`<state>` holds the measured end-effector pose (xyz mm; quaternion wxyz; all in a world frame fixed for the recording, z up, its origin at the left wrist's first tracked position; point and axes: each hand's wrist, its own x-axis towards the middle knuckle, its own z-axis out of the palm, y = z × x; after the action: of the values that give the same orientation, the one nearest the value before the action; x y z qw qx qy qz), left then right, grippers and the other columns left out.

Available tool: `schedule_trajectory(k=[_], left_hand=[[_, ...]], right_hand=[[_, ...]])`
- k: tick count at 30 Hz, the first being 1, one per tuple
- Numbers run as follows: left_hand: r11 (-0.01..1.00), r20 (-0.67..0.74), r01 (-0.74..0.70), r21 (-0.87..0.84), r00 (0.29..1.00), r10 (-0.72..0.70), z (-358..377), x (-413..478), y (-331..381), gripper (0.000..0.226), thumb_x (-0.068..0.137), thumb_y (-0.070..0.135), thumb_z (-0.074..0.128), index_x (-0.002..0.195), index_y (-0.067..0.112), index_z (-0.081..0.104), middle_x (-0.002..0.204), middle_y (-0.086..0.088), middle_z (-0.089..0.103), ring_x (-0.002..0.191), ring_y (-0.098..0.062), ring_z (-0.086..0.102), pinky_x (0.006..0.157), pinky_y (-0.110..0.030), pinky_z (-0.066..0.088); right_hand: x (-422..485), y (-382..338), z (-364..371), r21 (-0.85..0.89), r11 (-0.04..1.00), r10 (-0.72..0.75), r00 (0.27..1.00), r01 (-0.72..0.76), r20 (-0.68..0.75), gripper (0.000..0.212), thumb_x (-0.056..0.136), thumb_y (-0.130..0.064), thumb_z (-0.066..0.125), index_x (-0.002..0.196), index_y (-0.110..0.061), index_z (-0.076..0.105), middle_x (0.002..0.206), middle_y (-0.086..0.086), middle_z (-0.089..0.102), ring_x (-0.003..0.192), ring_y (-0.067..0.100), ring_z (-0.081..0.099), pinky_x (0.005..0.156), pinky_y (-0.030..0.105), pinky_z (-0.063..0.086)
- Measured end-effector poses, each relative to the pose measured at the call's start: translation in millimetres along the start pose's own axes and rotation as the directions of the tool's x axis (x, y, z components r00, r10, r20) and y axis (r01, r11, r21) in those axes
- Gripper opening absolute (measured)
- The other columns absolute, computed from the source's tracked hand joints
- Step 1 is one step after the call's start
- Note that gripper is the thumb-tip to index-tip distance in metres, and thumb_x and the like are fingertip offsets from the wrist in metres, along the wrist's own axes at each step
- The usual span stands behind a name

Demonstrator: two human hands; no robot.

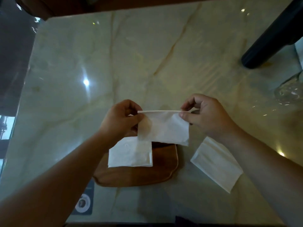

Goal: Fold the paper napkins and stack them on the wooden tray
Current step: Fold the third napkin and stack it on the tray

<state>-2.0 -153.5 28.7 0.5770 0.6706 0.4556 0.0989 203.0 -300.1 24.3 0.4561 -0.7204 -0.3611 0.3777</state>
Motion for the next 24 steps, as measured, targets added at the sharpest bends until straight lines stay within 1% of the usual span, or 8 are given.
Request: schedule_trajectory(k=[6, 8, 13, 16, 18, 20, 23, 24], left_hand=[[0.997, -0.055, 0.015, 0.079, 0.998, -0.011, -44, -29, -26, 0.028, 0.079, 0.008, 0.072, 0.069, 0.033, 0.063, 0.066, 0.01, 0.07, 0.05, -0.016, 0.066, 0.044, -0.025, 0.051], [0.994, -0.067, 0.044, 0.1, 0.997, -0.038, -53, -36, -37, 0.027, 0.079, 0.01, 0.072, 0.069, 0.033, 0.062, 0.064, 0.01, 0.069, 0.049, -0.014, 0.066, 0.043, -0.025, 0.05], [0.984, -0.069, 0.111, 0.137, 0.992, -0.103, -65, -48, -64, 0.018, 0.08, 0.009, 0.07, 0.076, 0.024, 0.061, 0.063, 0.011, 0.07, 0.048, -0.016, 0.067, 0.041, -0.027, 0.052], [0.98, -0.064, 0.151, 0.128, 0.987, -0.144, -67, -51, -78, 0.014, 0.079, 0.011, 0.07, 0.075, 0.021, 0.06, 0.06, 0.004, 0.069, 0.048, -0.023, 0.067, 0.04, -0.036, 0.055], [0.978, -0.057, 0.165, 0.128, 0.986, -0.159, -66, -51, -85, 0.017, 0.079, 0.01, 0.069, 0.073, 0.024, 0.06, 0.063, 0.0, 0.069, 0.049, -0.023, 0.067, 0.04, -0.04, 0.056], [0.972, -0.049, 0.139, 0.192, 0.99, -0.132, -66, -51, -89, 0.02, 0.08, 0.013, 0.069, 0.075, 0.029, 0.058, 0.074, -0.001, 0.068, 0.049, -0.016, 0.067, 0.038, -0.034, 0.055], [0.948, -0.057, 0.108, 0.3, 0.994, -0.095, -66, -51, -91, 0.02, 0.082, 0.018, 0.067, 0.076, 0.032, 0.054, 0.079, 0.003, 0.066, 0.05, -0.013, 0.065, 0.04, -0.029, 0.054], [0.917, -0.054, 0.084, 0.391, 0.996, -0.068, -67, -51, -91, 0.018, 0.082, 0.022, 0.067, 0.078, 0.032, 0.052, 0.08, 0.006, 0.064, 0.054, -0.013, 0.064, 0.043, -0.028, 0.053]], right_hand=[[-16, -2, 58, -0.03, 0.999, 0.038, 0.997, -0.036, 0.073, 0.013, 0.069, -0.027, 0.073, 0.075, -0.031, 0.063, 0.075, -0.014, 0.069, 0.057, 0.007, 0.063, 0.054, 0.021, 0.047], [-19, -3, 73, -0.039, 0.999, 0.03, 0.996, -0.026, 0.089, 0.013, 0.07, -0.027, 0.073, 0.075, -0.031, 0.063, 0.075, -0.016, 0.069, 0.058, 0.001, 0.062, 0.053, 0.016, 0.046], [-20, 5, 102, -0.064, 0.994, 0.092, 0.991, -0.086, 0.093, 0.018, 0.073, -0.014, 0.074, 0.071, -0.027, 0.062, 0.067, -0.007, 0.066, 0.06, 0.005, 0.058, 0.056, 0.023, 0.048], [-21, 9, 113, -0.131, 0.985, 0.119, 0.99, -0.108, 0.081, 0.017, 0.073, -0.013, 0.075, 0.071, -0.024, 0.062, 0.069, -0.005, 0.065, 0.059, 0.003, 0.056, 0.058, 0.02, 0.046], [-22, 11, 118, -0.184, 0.976, 0.133, 0.988, -0.118, 0.075, 0.015, 0.073, -0.014, 0.074, 0.071, -0.023, 0.062, 0.071, -0.003, 0.066, 0.062, 0.008, 0.057, 0.06, 0.025, 0.047], [-23, 10, 121, -0.244, 0.963, 0.132, 0.989, -0.112, 0.067, 0.014, 0.073, -0.014, 0.072, 0.072, -0.023, 0.062, 0.07, -0.003, 0.065, 0.062, 0.013, 0.058, 0.059, 0.029, 0.047], [-25, 8, 125, -0.381, 0.923, 0.08, 0.994, -0.048, 0.069, 0.013, 0.074, -0.017, 0.069, 0.073, -0.025, 0.06, 0.067, -0.008, 0.06, 0.057, 0.006, 0.054, 0.051, 0.02, 0.041], [-26, 7, 127, -0.429, 0.903, 0.048, 0.996, -0.011, 0.075, 0.013, 0.074, -0.017, 0.069, 0.074, -0.026, 0.059, 0.07, -0.01, 0.058, 0.058, 0.005, 0.052, 0.051, 0.019, 0.038]])
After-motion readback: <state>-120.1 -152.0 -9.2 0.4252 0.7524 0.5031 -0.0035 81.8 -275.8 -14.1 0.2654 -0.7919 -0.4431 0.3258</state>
